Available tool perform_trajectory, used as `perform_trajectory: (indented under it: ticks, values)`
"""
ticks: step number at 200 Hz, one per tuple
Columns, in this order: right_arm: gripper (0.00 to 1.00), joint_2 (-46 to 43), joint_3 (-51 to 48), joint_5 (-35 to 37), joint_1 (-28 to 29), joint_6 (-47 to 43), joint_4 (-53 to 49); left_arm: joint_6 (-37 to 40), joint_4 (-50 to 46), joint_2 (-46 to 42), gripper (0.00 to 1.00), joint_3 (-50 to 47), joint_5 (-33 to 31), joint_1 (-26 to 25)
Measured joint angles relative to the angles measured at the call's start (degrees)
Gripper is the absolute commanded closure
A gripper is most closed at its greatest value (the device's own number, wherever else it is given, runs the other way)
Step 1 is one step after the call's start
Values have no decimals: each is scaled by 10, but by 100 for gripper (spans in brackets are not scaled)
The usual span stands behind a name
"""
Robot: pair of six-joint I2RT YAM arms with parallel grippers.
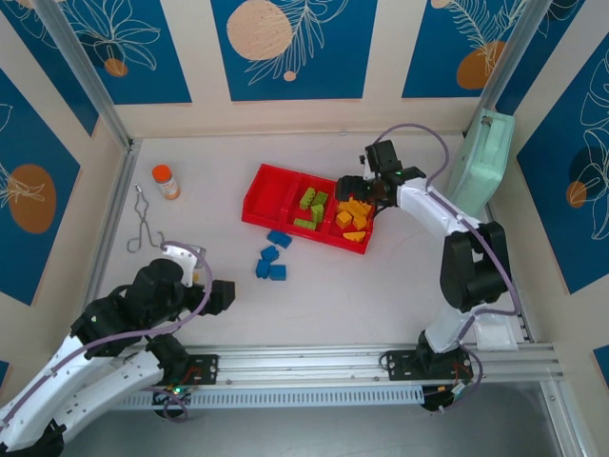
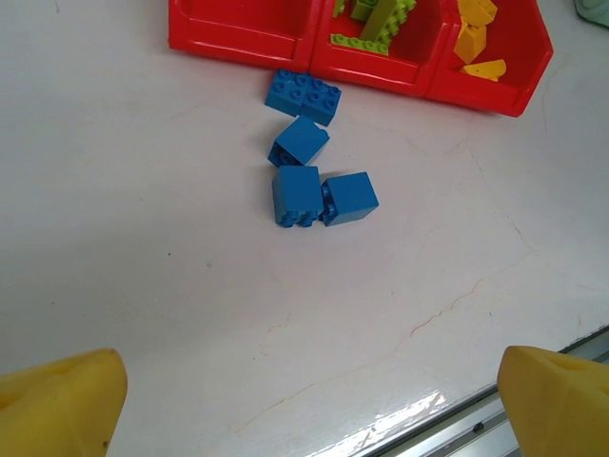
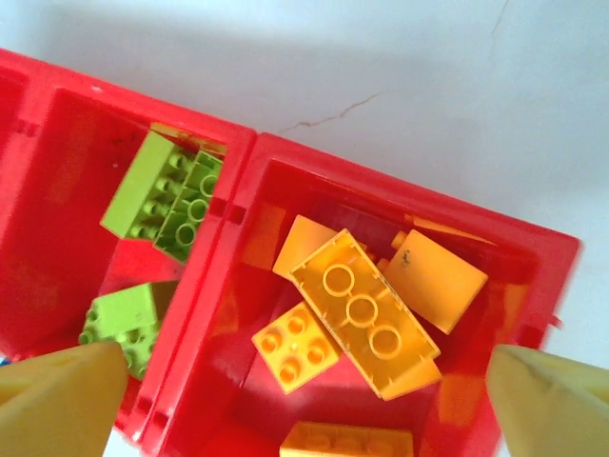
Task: Sort the legos into containers by color
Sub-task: Place the lego in the container, then rotate the lego at the center of the table.
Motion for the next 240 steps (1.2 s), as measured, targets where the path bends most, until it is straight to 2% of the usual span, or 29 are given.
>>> perform_trajectory:
  ticks: [41,86,121,158,191,240]
  values:
    - [1,-145,-34,-5,0,23,-5,0,-5,35,1,2,0,0]
    - [1,-361,-212,-59,-3,21,9,-1,-1,140,1,5,3,0]
    - [1,-477,-338,-87,-17,29,9,-5,39,243,2,6,16,0]
    - [1,-518,-414,-99,-26,47,-4,-4,82,388,8,43,16,0]
    - [1,-530,-431,-99,-27,57,-18,0,125,500,20,77,27,20]
    - [1,-546,-431,-99,-27,61,-20,2,174,605,23,98,55,58]
